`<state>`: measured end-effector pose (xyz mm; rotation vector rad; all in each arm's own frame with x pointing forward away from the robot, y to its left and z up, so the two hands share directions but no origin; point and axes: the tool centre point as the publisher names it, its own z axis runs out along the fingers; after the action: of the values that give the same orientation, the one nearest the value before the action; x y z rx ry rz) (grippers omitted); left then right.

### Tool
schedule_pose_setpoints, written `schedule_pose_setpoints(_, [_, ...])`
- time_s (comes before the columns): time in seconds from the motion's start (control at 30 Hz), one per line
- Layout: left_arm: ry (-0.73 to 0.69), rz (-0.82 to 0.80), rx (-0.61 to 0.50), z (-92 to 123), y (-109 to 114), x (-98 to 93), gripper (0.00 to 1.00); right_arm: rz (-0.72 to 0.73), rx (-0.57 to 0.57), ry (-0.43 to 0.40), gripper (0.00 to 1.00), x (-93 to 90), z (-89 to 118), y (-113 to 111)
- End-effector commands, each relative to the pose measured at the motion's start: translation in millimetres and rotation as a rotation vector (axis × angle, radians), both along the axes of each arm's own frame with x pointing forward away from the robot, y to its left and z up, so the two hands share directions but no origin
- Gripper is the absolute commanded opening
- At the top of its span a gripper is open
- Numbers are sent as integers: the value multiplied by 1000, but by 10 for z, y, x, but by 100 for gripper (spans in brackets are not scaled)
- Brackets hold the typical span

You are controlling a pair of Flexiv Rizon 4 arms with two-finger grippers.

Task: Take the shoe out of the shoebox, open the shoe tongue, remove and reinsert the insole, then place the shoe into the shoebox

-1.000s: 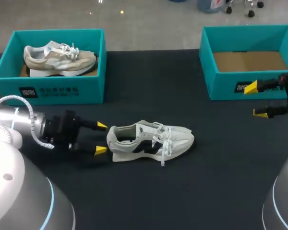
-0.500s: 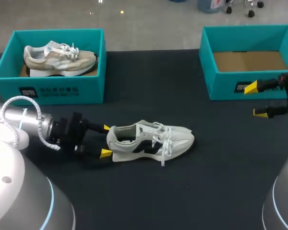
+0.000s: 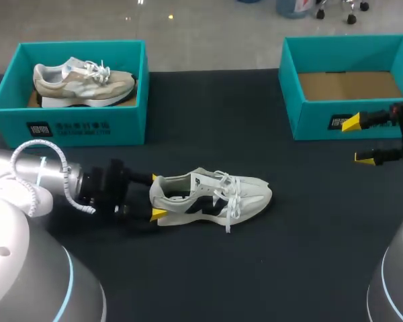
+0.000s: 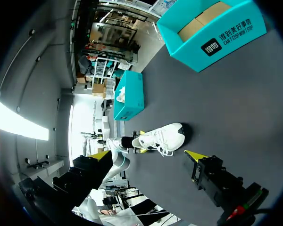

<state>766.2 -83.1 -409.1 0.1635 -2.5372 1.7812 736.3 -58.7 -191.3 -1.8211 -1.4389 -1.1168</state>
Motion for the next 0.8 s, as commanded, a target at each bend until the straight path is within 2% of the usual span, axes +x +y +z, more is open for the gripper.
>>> schedule_pose_setpoints(0.03, [1,-7,4,-16,-49,6,100,-1,-4,2,100,-8,3,6])
schedule_pose_setpoints(0.43, [6,-30,27,-111,-145,7,100,-1,-4,2,100,-8,3,6])
schedule_pose_setpoints(0.47, [7,-31,30,-125,-148,11,92,-1,-4,2,100,-8,3,6])
schedule_pose_setpoints(0.53, [7,-34,36,-146,-156,17,58,-1,-4,2,100,-8,3,6])
schedule_pose_setpoints(0.67, [10,-37,47,-184,-153,31,7,-1,-4,2,100,-8,3,6])
schedule_pose_setpoints(0.7, [10,-40,51,-193,-151,32,0,-1,-4,2,100,-8,3,6])
schedule_pose_setpoints(0.8, [9,-41,53,-193,-147,35,0,-1,-4,2,100,-8,3,6])
